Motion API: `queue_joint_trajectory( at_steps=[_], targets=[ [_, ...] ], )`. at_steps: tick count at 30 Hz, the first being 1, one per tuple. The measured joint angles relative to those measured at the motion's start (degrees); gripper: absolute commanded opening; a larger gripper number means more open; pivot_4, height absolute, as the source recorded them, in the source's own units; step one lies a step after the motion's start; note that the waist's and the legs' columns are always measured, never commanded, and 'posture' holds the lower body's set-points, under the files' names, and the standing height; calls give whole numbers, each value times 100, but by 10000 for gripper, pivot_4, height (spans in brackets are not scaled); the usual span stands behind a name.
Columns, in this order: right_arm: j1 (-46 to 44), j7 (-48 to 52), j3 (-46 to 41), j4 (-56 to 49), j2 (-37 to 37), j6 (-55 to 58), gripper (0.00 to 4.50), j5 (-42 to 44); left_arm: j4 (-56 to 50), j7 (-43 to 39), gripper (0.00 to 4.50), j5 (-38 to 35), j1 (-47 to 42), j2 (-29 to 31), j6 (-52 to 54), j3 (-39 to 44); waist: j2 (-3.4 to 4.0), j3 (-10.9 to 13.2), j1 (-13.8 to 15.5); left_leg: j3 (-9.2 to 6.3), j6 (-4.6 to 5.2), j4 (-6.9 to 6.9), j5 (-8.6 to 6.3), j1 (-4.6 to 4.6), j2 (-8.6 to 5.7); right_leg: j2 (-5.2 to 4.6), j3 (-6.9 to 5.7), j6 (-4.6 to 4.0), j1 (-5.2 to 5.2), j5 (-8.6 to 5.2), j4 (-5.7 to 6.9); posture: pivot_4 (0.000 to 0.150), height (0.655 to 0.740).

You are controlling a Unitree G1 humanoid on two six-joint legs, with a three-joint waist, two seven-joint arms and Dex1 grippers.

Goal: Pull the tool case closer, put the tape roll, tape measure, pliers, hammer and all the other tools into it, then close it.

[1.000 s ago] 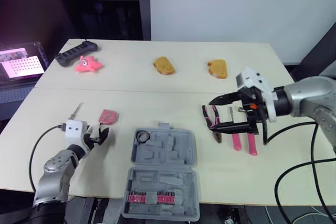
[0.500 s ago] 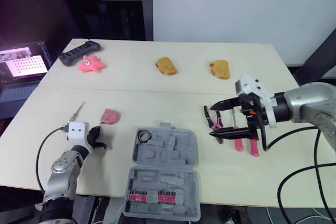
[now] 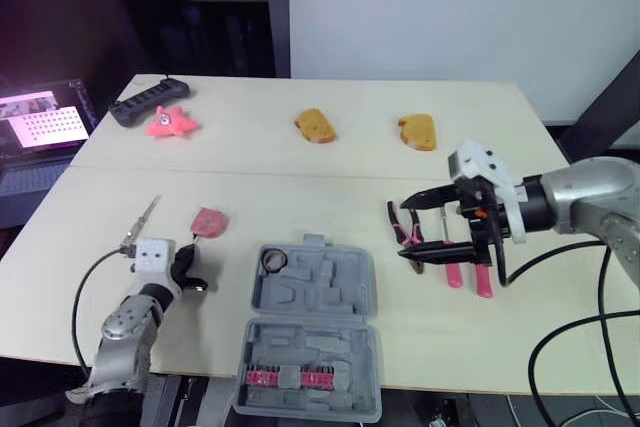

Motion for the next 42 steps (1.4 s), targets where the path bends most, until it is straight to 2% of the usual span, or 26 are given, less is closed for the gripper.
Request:
queue_joint_trajectory(
  at_steps=[2, 11, 26, 29, 32, 42],
  targets=[
    [-44, 56, 23, 21, -66, 22, 45000, -1, -131, 34, 23971, 10, 79, -78, 29, -62, 0, 0, -1, 0, 0, -1, 0, 1, 1, 2, 0, 0, -1, 0, 0, 1500, 7400],
    [-106, 153, 43, 46, -109, 34, 45000, -1, -188, 242, 23971, -81, -21, -189, 170, -75, 2, -1, 2, 0, 0, -1, 0, 2, 0, 3, 0, -1, -1, 0, 0, 1500, 7400],
    [-105, 117, 41, 43, -109, 36, 45000, -2, 482, 344, 23971, -115, -680, -213, 109, 24, 2, -1, 11, 0, 0, 0, 0, 2, 0, 3, -1, 0, 0, 0, 0, 1500, 7400],
    [-105, 91, 41, 43, -108, 35, 45000, -6, 544, 358, 15437, -128, -711, -213, 97, 70, 2, -1, 7, 0, 0, 0, 0, 2, 0, 3, -1, 0, -1, 0, 0, 1500, 7400],
    [-105, 81, 41, 44, -102, 31, 45000, -12, 584, 369, 1400, -140, -714, -211, 94, 159, 2, -1, 6, 0, 0, 0, 0, 0, 0, 2, 0, 0, 0, 0, 0, 1500, 7400],
    [-102, 30, 85, 44, 76, -51, 45000, -16, 44, 199, 579, -250, -268, -204, 290, 130, 1, -1, -12, 0, 0, -4, 0, -1, 1, 3, 0, 0, -4, 0, -2, 1500, 7400]
  ],
)
